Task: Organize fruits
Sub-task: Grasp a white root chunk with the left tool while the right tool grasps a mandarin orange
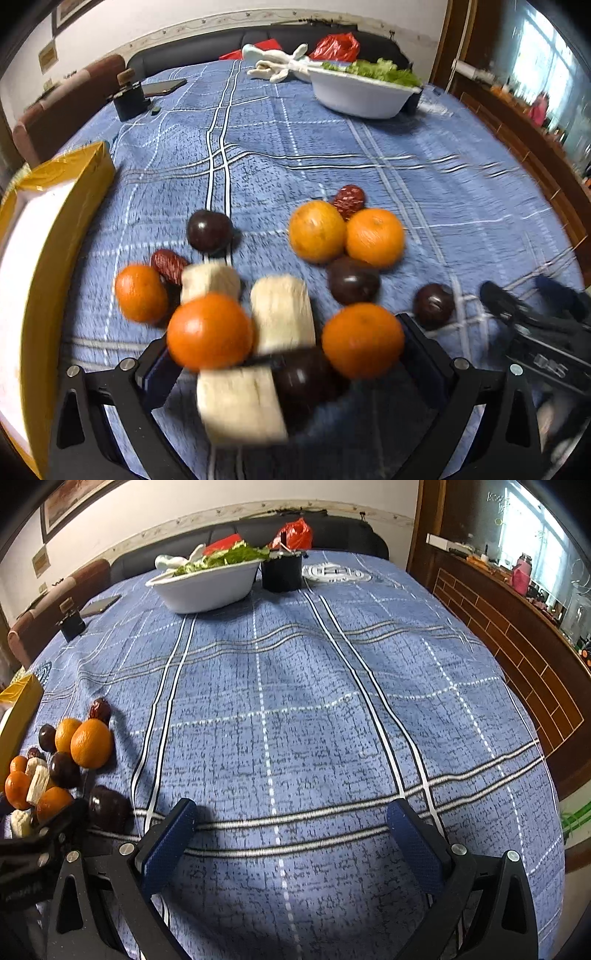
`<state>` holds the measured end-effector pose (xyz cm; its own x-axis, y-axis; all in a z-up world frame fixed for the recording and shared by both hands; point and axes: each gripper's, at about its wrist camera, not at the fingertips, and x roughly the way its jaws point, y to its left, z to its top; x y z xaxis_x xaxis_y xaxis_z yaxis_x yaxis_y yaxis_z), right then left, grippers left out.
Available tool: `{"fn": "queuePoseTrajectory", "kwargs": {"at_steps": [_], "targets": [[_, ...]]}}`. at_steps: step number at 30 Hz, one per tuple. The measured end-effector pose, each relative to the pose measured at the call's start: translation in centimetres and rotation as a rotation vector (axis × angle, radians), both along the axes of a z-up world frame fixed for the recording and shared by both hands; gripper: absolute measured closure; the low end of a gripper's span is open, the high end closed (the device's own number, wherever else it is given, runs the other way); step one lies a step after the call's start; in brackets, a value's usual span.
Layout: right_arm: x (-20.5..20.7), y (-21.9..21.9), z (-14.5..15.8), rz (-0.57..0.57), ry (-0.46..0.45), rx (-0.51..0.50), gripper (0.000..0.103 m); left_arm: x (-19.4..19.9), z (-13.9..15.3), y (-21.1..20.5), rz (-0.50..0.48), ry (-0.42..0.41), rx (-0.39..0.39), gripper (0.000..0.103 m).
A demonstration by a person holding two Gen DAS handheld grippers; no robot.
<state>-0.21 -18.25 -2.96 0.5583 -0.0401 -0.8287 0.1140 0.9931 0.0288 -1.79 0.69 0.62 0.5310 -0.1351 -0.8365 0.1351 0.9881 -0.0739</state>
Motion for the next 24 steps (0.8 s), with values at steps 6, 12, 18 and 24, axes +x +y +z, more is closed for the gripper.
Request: {"fn": "queuePoseTrajectory", "kwargs": {"at_steps": [6, 12, 18, 24], "targets": [[0.2, -0.1, -0.1, -0.007, 0.009, -0.002, 0.0, -4.1, 4.4, 2.0, 0.037, -0.195, -0.093, 0.008], [0.2, -0.1, -0.1, -0.007, 0.004, -0.002, 0.0, -11.2, 13.0, 5.3, 0.164, -0.636, -0.073, 0.0], [0.1, -0.1, -0.1, -0.008, 0.004, -0.002, 0.0, -13.9, 16.7, 8.5, 0.239, -0.722, -0.069, 0.0], [-1.4, -0.4, 0.7, -0.037, -0.031, 0.029, 0.011, -15.8, 18.3, 13.3, 0.325, -0.809, -0.065, 0.0]]}}
